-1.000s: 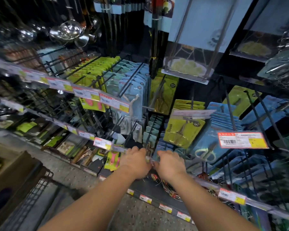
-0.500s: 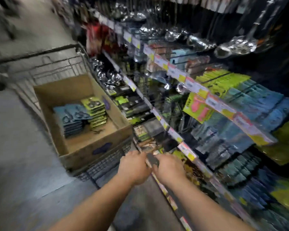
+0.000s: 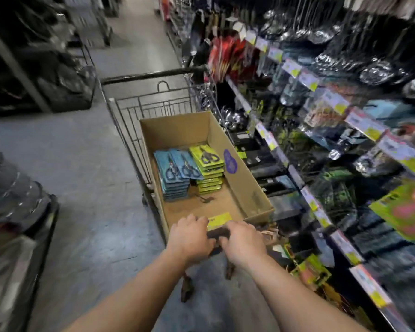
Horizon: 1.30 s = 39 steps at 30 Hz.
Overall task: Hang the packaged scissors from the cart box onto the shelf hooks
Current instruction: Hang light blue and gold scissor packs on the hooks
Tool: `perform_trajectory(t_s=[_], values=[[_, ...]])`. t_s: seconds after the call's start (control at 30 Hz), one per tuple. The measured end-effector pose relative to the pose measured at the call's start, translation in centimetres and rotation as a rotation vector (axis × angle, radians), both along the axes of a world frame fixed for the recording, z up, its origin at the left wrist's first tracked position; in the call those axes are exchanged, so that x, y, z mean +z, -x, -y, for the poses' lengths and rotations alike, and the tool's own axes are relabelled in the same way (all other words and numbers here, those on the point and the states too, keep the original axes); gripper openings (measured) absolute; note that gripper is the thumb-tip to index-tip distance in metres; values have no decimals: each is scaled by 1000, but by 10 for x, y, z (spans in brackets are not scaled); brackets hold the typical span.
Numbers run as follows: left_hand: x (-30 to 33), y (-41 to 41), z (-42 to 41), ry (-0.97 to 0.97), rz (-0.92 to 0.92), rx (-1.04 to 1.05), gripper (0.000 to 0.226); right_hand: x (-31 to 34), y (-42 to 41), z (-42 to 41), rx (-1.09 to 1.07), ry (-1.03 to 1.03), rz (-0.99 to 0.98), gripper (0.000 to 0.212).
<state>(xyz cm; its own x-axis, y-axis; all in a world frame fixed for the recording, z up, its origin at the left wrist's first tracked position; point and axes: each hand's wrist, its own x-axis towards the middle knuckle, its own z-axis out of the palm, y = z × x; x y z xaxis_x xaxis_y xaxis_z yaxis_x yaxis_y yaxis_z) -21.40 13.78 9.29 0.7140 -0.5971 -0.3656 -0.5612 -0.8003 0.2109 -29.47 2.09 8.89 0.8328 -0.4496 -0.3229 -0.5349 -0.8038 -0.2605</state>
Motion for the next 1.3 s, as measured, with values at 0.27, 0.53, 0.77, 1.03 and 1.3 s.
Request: perform_trajectory(t_s=[0.27, 0.53, 0.77, 1.03, 1.3], values=[[-21, -47, 11, 0, -76, 57, 58, -15, -48, 17, 7, -37, -70, 38], [-53, -97, 48, -95, -163, 110, 61, -48, -99, 78, 26, -130, -179, 43], [-93, -133, 74, -195, -309, 167, 63, -87, -127, 122, 7, -208, -313, 45], [-137, -151, 99, -288, -362, 124, 60, -123, -143, 139, -4, -265, -430, 48], [-176, -170, 115, -341, -417, -10, 56, -145, -151, 136, -81, -278, -474, 45]])
